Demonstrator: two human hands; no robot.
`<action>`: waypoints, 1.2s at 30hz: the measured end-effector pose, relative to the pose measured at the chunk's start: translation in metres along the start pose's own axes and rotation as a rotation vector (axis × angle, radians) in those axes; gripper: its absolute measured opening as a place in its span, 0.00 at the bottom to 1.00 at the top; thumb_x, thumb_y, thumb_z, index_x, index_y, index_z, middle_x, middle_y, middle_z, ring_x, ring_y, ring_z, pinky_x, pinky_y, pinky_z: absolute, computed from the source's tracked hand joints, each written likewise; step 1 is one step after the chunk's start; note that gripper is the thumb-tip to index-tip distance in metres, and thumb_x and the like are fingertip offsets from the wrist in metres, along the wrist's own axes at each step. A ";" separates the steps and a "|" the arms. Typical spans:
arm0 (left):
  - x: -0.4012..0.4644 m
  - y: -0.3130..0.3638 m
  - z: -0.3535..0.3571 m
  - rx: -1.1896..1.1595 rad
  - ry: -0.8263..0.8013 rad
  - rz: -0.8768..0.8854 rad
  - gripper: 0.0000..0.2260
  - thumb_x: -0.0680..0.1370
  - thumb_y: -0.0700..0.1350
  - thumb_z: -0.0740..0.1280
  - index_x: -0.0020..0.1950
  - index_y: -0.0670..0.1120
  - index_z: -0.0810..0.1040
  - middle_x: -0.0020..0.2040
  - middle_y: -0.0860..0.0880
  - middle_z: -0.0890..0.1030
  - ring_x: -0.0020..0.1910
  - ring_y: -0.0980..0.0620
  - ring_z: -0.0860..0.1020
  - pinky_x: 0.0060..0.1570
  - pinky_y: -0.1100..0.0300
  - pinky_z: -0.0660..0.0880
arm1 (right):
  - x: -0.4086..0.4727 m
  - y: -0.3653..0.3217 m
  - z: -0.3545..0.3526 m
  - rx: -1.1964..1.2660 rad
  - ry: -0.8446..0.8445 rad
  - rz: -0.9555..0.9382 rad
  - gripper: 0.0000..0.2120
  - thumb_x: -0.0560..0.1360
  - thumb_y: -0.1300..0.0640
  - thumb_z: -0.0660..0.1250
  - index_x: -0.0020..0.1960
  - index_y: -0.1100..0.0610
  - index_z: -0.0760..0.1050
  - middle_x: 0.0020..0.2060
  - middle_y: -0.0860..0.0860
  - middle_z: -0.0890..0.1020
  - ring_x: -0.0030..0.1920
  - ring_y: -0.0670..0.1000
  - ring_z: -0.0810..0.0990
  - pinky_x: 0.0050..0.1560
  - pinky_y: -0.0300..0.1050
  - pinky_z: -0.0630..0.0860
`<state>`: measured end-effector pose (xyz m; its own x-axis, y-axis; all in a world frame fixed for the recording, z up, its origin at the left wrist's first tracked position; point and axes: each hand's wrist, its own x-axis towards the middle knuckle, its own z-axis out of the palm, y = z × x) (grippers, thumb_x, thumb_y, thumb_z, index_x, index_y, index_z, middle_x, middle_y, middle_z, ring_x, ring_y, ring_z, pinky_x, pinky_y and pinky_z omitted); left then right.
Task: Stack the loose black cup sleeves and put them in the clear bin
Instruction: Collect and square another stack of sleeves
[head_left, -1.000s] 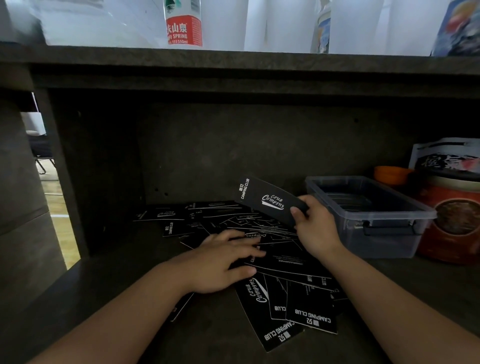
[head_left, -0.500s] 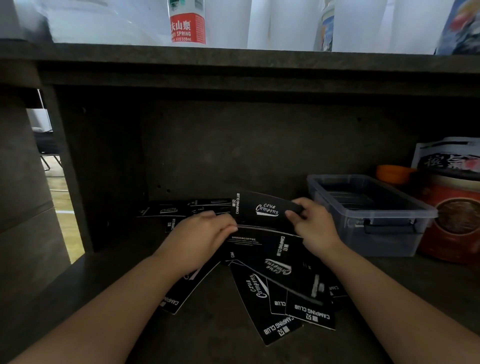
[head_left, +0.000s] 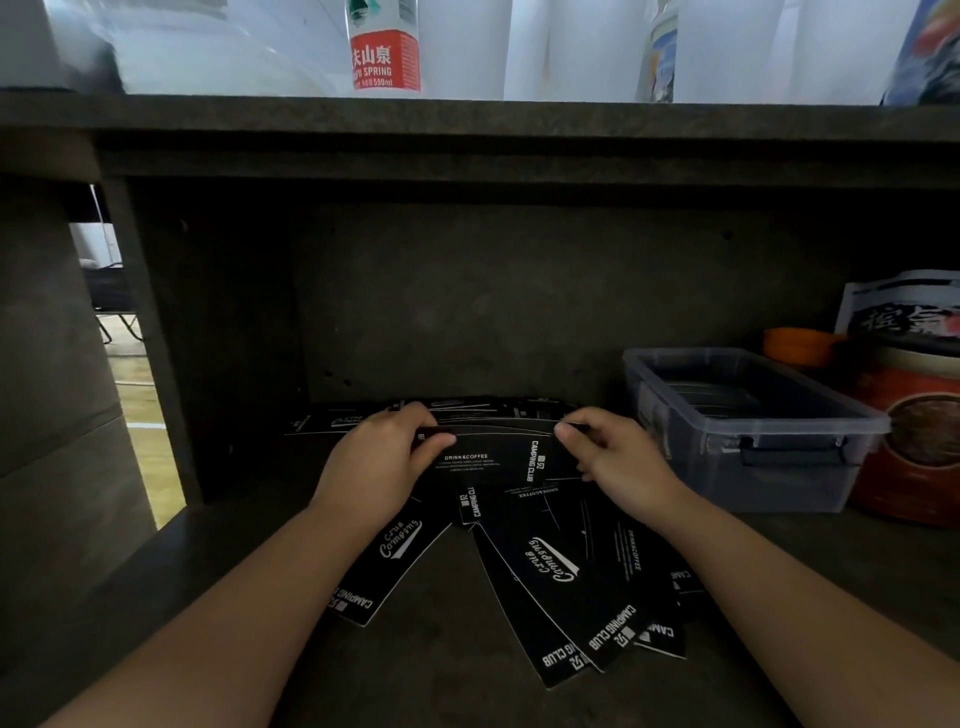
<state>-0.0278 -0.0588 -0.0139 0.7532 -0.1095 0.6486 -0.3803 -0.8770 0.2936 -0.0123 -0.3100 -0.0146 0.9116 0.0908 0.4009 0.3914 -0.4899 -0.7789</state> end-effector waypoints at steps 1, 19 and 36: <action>0.000 -0.001 -0.001 -0.020 -0.007 -0.023 0.12 0.76 0.58 0.67 0.51 0.51 0.76 0.44 0.52 0.80 0.42 0.54 0.79 0.37 0.61 0.73 | 0.000 0.001 0.001 -0.025 -0.012 -0.010 0.03 0.77 0.51 0.67 0.45 0.47 0.78 0.38 0.46 0.83 0.41 0.46 0.81 0.46 0.45 0.78; -0.004 0.001 0.012 -0.160 -0.334 0.067 0.31 0.77 0.58 0.67 0.75 0.58 0.56 0.72 0.55 0.59 0.71 0.55 0.61 0.71 0.53 0.64 | -0.002 -0.001 0.009 -0.213 -0.055 -0.117 0.05 0.78 0.55 0.65 0.53 0.49 0.77 0.43 0.44 0.82 0.45 0.39 0.79 0.46 0.31 0.74; -0.007 0.007 0.000 -0.195 -0.669 0.261 0.30 0.70 0.65 0.71 0.70 0.73 0.62 0.71 0.68 0.59 0.70 0.62 0.53 0.71 0.56 0.56 | 0.007 0.010 0.003 -0.247 -0.050 0.050 0.08 0.78 0.56 0.66 0.56 0.51 0.75 0.48 0.49 0.81 0.48 0.46 0.79 0.48 0.38 0.74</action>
<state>-0.0352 -0.0640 -0.0162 0.7676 -0.6188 0.1667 -0.6330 -0.6913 0.3485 -0.0020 -0.3121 -0.0211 0.9365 0.1007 0.3358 0.3085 -0.6916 -0.6531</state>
